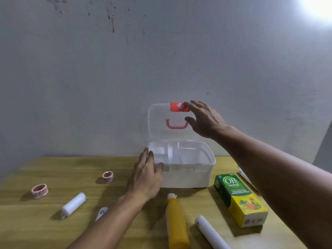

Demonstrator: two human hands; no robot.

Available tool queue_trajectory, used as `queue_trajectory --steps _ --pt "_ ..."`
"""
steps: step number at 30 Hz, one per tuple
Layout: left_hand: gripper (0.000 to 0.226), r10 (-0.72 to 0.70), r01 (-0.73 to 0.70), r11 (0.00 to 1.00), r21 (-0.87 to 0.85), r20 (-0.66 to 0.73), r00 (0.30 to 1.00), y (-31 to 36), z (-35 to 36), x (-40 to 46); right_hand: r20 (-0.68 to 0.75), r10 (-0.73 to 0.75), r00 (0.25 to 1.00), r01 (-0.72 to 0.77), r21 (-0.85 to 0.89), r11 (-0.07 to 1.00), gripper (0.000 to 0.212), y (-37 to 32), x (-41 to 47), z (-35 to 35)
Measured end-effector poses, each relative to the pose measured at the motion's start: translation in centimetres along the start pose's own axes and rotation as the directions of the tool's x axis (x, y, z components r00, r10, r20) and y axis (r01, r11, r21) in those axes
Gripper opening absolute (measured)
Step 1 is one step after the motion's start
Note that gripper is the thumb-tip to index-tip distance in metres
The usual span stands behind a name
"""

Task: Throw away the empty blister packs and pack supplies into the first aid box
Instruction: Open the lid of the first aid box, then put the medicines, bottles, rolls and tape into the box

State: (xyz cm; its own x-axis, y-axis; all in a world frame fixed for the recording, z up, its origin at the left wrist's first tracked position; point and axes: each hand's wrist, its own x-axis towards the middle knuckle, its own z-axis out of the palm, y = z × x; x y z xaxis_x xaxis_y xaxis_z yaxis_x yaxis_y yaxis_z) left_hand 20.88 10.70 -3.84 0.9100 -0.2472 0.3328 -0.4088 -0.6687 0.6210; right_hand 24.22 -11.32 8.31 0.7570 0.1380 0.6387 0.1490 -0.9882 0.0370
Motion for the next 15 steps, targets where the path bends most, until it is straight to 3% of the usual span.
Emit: queue_trajectory --steps 4,7,9,11,13,15 --pt "0.06 0.025 -0.026 0.999 0.035 0.002 1.0 0.1 0.0 -0.1 0.188 0.145 0.971 -0.141 -0.038 0.989 0.073 -0.1 0.7 0.5" --pt "0.065 0.032 -0.031 0.988 0.151 -0.003 0.999 0.7 -0.4 -0.2 0.204 0.154 0.967 -0.157 0.0 0.988 0.074 -0.3 0.0 -0.2" --pt "0.069 0.063 -0.059 0.962 0.267 -0.005 0.998 1.0 -0.7 -0.2 0.177 0.177 0.968 -0.186 0.039 0.982 0.069 -0.2 -1.3 -1.2" --pt "0.075 0.114 -0.109 0.929 0.354 0.007 0.993 1.6 -0.9 -0.3 0.165 0.258 0.952 -0.26 -0.006 0.965 0.048 0.0 -3.3 -2.8" --pt "0.08 0.217 -0.205 0.899 0.386 0.014 0.976 2.5 -0.6 -0.3 0.289 0.37 0.883 -0.35 -0.123 0.929 0.023 0.0 -6.2 -4.8" --pt "0.08 0.308 -0.296 0.868 0.399 0.036 0.951 3.5 0.0 -0.1 0.542 0.461 0.702 -0.412 -0.218 0.885 0.026 -0.3 -9.6 -6.4"
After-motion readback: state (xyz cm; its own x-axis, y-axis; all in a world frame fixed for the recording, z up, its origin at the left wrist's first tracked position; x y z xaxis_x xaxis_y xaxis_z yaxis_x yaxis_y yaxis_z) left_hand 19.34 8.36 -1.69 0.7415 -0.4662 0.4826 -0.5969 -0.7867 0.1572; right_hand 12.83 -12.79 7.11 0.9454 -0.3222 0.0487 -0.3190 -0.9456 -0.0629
